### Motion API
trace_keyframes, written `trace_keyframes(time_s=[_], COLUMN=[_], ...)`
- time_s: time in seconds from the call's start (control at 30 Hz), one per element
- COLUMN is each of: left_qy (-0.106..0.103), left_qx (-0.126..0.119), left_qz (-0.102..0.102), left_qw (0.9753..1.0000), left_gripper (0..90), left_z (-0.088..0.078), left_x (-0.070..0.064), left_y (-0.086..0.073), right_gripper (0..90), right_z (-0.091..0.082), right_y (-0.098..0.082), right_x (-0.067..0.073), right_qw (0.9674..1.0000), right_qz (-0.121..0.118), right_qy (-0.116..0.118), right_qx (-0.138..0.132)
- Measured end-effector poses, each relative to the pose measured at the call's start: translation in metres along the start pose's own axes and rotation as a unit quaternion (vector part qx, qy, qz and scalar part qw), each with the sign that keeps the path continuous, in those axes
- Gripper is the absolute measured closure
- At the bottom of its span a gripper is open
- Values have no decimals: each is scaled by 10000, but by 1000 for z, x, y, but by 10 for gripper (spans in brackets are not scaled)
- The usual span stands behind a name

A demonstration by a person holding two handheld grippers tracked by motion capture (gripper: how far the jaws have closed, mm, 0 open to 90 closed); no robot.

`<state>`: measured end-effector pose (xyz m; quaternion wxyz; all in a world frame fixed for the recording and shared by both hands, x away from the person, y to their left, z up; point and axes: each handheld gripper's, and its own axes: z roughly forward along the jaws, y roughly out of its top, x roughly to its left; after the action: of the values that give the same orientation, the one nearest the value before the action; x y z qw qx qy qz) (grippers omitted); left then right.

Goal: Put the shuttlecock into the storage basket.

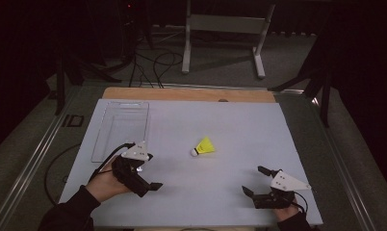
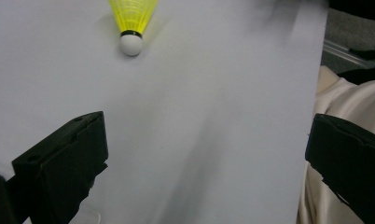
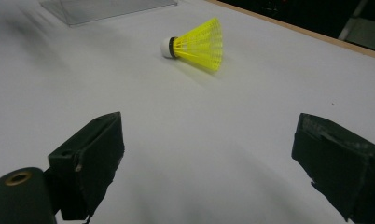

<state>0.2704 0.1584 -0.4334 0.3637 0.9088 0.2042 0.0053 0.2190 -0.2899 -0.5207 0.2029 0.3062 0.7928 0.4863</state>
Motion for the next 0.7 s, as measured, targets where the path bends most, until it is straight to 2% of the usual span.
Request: trace_keyframes(time_s=[0.07,0.3,0.7], left_qy=[-13,-66,-152], left_qx=[-8,242,444], left_qz=[5,169,239], left_qw=[10000,9995,9986], left_gripper=[0,0,0], left_z=[1,11,25], left_x=[0,2,11], left_y=[2,18,36], right_gripper=[93,94,93], right_z=[0,0,1], right_y=[0,0,-1], right_x=[0,0,-1], right_qw=[10000,10000,10000], right_qz=[13,33,7], right_qy=[7,7,14], right_qx=[-5,7,10])
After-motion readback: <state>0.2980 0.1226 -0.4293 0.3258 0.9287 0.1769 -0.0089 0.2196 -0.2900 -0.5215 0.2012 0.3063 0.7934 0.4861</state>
